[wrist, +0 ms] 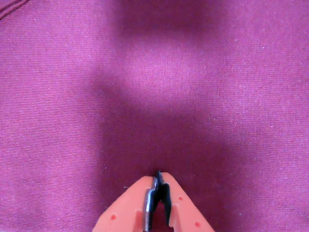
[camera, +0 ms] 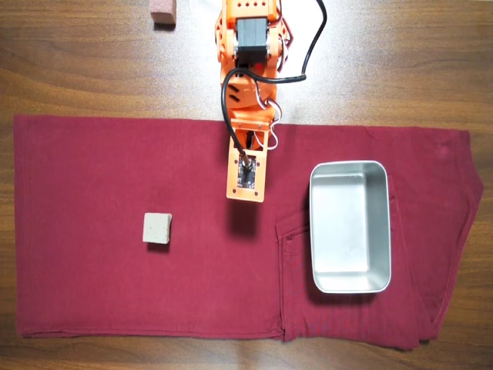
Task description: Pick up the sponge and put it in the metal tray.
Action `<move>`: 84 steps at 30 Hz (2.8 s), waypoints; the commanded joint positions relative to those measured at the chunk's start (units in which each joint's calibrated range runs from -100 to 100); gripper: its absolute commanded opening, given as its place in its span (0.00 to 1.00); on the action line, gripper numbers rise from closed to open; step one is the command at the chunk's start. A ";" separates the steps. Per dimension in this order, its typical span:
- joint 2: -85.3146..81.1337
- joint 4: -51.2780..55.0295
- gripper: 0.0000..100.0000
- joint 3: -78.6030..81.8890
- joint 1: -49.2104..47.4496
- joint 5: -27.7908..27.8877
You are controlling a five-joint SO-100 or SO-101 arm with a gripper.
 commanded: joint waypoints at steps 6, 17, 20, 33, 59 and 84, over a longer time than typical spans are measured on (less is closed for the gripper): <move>0.38 1.03 0.00 0.37 -0.30 -0.05; 0.38 1.03 0.00 0.37 -0.30 -0.05; 0.38 1.03 0.00 0.37 -0.30 -0.05; 0.38 1.03 0.00 0.37 -0.30 -0.05; 83.65 -5.24 0.40 -90.12 36.84 10.11; 115.43 -13.44 0.35 -103.86 41.92 11.33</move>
